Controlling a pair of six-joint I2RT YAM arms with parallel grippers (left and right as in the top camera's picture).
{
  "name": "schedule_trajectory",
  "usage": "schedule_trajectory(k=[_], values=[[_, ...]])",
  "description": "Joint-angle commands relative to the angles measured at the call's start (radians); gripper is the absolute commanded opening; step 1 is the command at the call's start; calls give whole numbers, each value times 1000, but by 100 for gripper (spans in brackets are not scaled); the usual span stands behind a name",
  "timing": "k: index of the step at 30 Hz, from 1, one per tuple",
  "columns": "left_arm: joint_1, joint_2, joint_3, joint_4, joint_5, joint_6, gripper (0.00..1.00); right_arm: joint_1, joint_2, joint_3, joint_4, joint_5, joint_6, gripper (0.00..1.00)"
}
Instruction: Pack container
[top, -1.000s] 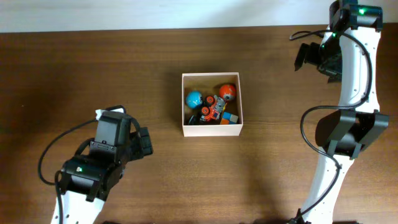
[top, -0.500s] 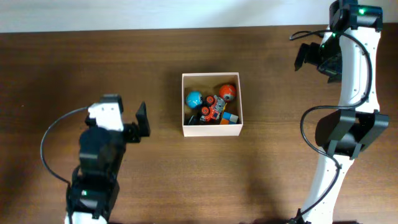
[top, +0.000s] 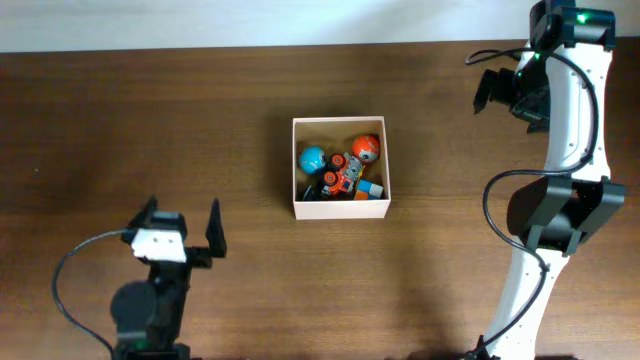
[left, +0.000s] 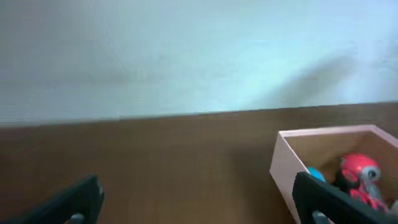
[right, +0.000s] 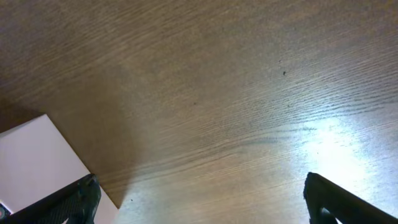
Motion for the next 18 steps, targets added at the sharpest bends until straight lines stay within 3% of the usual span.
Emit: schedule_trajectory(k=[1,18], values=[[6,-80,-49,2,85,159,99,-1,-8,-3,-2,-5,9,99],[6,-295,-207,-45,85,158,99,-1,-8,-3,-2,-5,9,99]])
